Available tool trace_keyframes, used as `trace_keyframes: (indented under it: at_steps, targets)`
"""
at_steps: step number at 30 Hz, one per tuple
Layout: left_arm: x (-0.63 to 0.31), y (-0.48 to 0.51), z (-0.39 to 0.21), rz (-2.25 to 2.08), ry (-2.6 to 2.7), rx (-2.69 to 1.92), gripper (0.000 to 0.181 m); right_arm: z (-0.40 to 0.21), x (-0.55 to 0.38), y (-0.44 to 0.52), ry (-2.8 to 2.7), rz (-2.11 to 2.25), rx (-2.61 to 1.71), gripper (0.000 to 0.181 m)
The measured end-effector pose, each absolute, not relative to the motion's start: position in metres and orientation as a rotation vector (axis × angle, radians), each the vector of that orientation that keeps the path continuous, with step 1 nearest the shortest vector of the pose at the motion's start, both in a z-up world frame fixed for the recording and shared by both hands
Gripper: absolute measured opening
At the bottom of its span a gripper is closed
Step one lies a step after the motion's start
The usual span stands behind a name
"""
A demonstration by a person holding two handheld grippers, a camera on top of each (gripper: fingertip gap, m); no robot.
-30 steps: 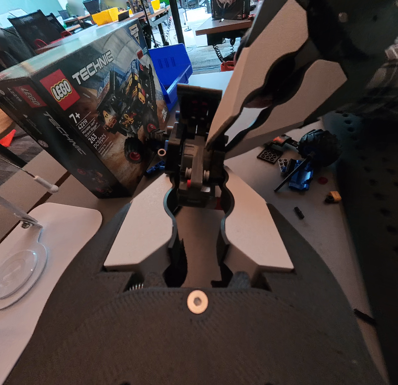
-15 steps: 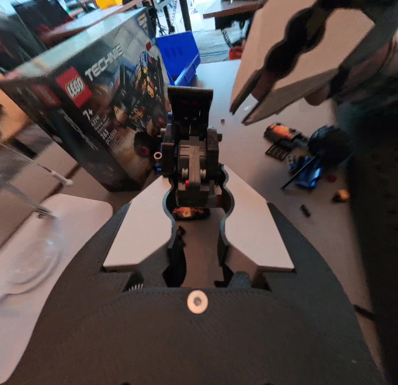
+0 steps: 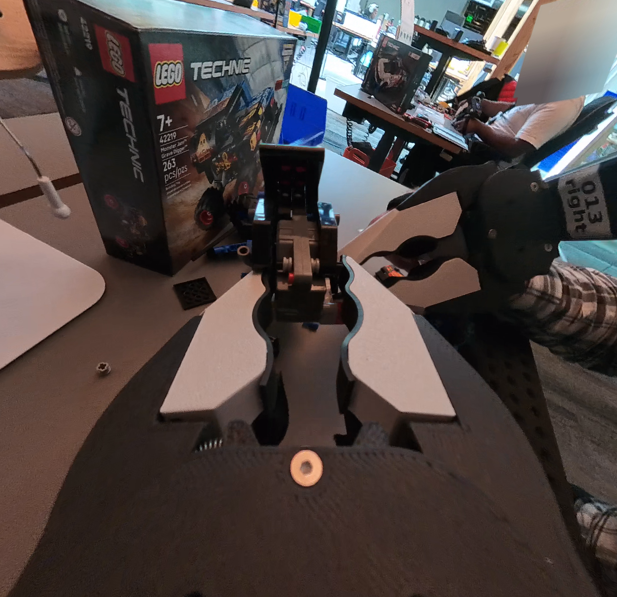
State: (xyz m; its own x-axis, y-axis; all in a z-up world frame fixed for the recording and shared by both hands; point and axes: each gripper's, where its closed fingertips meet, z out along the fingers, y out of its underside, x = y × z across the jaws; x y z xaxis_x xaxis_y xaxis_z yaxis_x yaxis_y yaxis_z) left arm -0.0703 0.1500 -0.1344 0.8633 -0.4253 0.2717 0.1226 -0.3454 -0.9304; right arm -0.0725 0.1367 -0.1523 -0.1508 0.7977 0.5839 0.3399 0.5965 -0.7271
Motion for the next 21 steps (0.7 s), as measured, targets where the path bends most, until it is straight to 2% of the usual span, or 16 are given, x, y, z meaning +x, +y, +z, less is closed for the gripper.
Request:
trace_keyframes:
  at_steps: [4,11,21]
  targets:
    - [-0.073,0.151,-0.139,-0.595,0.181,-1.85,0.034,-0.156,-0.076,0.136,-1.724,0.678,-1.051,0.006]
    - [-0.077,0.149,-0.139,-0.62,0.261,-1.805,0.028,-0.149,-0.072,0.121,-1.756,1.01,-1.038,0.004]
    - [-0.069,0.142,-0.157,-0.68,0.383,-1.88,0.03,-0.16,-0.061,0.122,-1.877,1.057,-1.01,0.004]
